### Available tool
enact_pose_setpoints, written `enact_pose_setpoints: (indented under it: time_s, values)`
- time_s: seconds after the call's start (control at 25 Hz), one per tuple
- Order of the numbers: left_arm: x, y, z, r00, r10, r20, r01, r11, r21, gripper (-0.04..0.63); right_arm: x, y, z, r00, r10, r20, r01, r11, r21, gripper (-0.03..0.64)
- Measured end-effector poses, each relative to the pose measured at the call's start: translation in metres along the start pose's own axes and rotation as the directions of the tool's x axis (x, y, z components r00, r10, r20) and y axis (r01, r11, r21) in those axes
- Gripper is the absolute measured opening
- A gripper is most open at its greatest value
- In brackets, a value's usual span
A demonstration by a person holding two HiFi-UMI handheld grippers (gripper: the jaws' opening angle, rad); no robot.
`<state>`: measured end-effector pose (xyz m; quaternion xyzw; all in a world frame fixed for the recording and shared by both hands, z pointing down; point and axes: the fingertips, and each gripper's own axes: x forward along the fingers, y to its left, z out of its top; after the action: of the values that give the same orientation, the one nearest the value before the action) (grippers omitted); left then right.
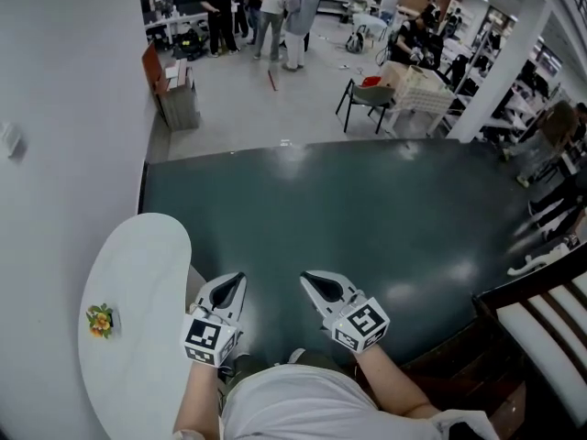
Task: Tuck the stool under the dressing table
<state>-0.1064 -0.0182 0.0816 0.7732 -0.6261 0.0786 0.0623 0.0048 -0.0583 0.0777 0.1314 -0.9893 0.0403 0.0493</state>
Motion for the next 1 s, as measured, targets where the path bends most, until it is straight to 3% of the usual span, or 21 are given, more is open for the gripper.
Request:
enact_pose_setpoints:
  time_s: [0.56, 1.0]
  values:
    - [0.002, -0.019, 0.011, 0.998, -0.066, 0.008, 0.065, 0.996, 0.062, 0.003, -0.007, 0.008, -0.003, 1.0, -0.023, -0.013, 0.022, 0.999, -0.044, 0.009]
    - [-0.003, -0.017, 0.006, 0.998, -0.065, -0.016, 0.066, 0.996, 0.066, 0.003, -0.01, 0.005, -0.006, 0.999, -0.045, -0.028, 0.047, 0.998, 0.045, 0.008]
